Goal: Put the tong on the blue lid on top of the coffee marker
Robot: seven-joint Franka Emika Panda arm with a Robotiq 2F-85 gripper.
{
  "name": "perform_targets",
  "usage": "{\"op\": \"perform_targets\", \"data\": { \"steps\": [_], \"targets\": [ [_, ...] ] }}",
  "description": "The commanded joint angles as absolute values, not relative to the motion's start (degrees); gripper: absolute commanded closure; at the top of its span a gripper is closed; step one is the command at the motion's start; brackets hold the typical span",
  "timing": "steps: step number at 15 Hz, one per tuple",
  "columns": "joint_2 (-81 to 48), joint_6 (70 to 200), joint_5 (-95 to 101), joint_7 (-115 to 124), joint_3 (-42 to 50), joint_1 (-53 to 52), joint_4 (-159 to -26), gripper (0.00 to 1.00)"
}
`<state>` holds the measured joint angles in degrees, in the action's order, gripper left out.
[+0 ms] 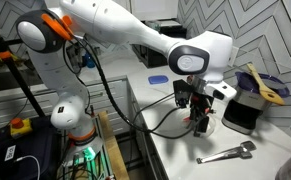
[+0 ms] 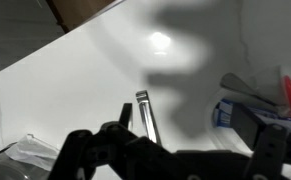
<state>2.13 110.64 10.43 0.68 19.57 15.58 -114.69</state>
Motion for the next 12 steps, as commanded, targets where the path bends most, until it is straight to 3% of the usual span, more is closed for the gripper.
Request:
{"op": "perform_targets", "data": {
  "steps": [1, 5, 6, 12],
  "targets": [
    [-9.32, 104.95, 5.88, -13.05, 22.78, 20.33, -104.04, 0.00],
    [-21.11, 97.99, -0.86, -12.79, 24.02, 26.96, -91.44, 0.00],
    [-14.43, 102.40, 2.66, -13.39, 22.81, 25.36, -98.98, 0.00],
    [-21.21, 98.95, -0.17, -18.80, 21.50, 29.09, -91.46, 0.00]
  ]
}}
